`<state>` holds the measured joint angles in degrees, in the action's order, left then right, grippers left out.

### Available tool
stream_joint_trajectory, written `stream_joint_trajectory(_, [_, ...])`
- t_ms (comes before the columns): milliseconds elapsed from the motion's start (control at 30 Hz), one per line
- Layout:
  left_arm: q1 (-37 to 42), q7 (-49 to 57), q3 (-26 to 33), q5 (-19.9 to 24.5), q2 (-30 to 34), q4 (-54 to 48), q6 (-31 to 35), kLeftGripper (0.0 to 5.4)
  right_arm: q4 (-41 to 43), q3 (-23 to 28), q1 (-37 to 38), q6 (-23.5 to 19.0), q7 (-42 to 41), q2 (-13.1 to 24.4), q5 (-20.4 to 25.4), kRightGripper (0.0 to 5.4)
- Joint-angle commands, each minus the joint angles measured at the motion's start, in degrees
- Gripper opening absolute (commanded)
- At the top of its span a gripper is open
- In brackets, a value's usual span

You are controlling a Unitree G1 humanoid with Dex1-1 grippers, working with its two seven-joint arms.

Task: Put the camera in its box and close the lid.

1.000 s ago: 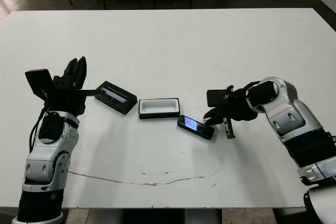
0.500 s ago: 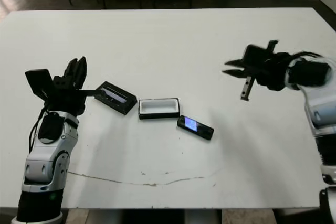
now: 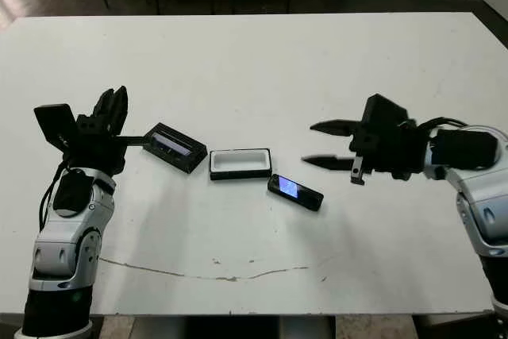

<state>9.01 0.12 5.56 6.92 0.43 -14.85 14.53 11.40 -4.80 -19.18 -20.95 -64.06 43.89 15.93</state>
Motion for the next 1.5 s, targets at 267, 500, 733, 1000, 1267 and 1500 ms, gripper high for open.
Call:
stream_joint_trajectory(267, [-0.1, -0.4, 0.2, -0.2, 1.2, 0.9, 1.0, 0.00, -2.4, -1.6, 1.2, -2.1, -0.6, 0.2, 0.2, 4.55])
stream_joint_trajectory(500, [0.2, -0.3, 0.1, -0.4, 1.3, 1.3, 0.8, 0.00, -3.7, -3.2, 1.7, -1.8, 0.0, -0.6, -0.5, 5.39])
stream_joint_trajectory(733, [0.2, -0.1, 0.1, -0.5, 1.6, 1.2, 1.0, 0.00, -3.3, -4.2, 3.0, -3.5, 0.2, -1.3, 0.1, 5.39])
stream_joint_trajectory(1000, [-0.1, -0.2, 0.2, -0.1, 1.7, 0.8, 1.2, 0.00, -1.0, -4.6, 7.1, -4.4, 1.7, -0.9, -0.2, 5.39])
stream_joint_trajectory(1267, [-0.4, -0.3, -0.1, -0.4, 1.9, 0.8, 0.8, 0.00, -2.7, -4.2, 10.4, -2.9, 3.8, -2.6, -0.3, 5.39])
stream_joint_trajectory(1500, [-0.2, -0.2, -0.1, -0.6, 2.1, 1.2, 1.1, 0.00, -4.1, -5.2, 12.1, -0.6, 7.8, -4.4, -3.3, 5.04])
